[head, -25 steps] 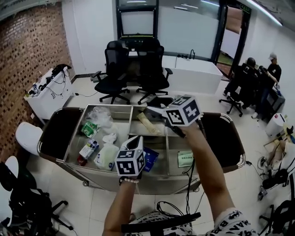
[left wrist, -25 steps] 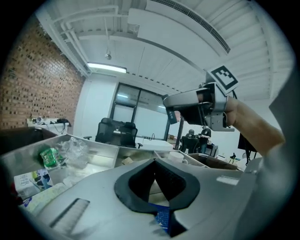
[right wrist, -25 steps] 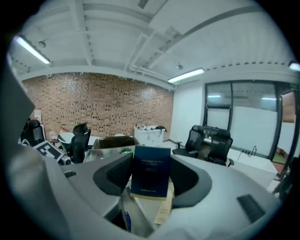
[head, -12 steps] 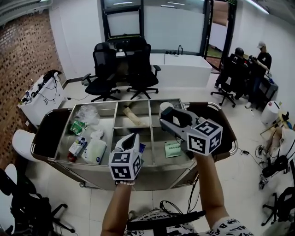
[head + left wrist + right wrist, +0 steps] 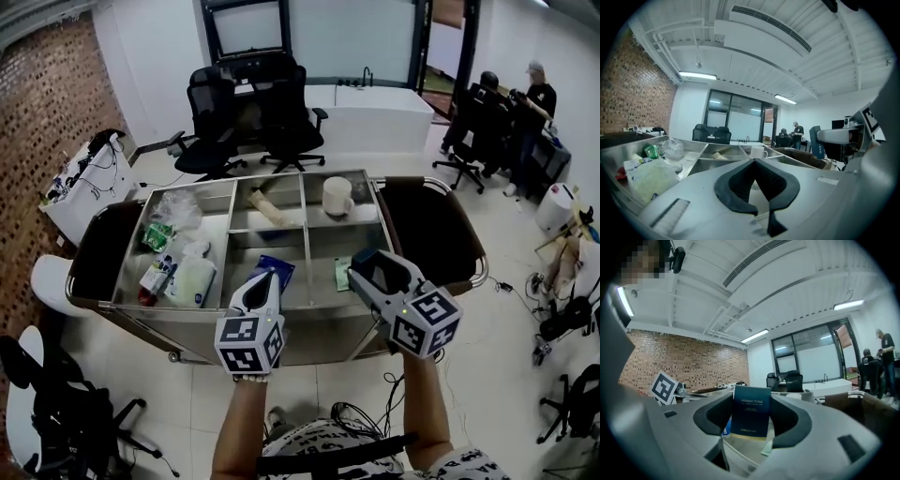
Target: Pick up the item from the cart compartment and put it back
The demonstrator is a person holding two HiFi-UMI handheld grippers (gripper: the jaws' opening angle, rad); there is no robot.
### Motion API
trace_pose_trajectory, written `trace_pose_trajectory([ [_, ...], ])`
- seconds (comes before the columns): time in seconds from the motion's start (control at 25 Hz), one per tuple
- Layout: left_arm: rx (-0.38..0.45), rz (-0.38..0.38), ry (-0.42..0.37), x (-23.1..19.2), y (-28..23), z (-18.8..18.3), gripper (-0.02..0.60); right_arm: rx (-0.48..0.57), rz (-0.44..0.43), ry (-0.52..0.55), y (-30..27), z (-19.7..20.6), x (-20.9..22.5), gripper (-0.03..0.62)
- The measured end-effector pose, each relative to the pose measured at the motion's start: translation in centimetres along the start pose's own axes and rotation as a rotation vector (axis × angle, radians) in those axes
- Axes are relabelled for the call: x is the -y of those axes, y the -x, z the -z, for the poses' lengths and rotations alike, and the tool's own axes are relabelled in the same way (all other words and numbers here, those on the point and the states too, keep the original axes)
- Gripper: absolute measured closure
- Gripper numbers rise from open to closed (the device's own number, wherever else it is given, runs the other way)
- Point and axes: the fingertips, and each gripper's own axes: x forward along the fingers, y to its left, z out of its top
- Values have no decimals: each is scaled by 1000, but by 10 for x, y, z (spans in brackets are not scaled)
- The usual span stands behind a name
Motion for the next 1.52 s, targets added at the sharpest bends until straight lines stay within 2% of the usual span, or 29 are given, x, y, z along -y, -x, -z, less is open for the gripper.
trace_pose_trajectory([
  [0.16,-6,5,9,-6,7,6,580,-8,73,-49,12,30,-3,339],
  [0.32,-10,34,20,-4,7,10,580,5,140,-83,21,44,-3,339],
  [0.52,-9,70,18,4,7,12,580,-9,177,-61,21,50,-10,339],
  [0.84,-8,82,27,3,15,15,580,-19,193,-28,21,45,-18,339],
  [1.24,-10,119,31,7,22,13,580,-26,181,-35,19,46,-27,339],
  [1.52,-13,113,61,8,22,15,580,-33,178,-40,22,49,-27,339],
])
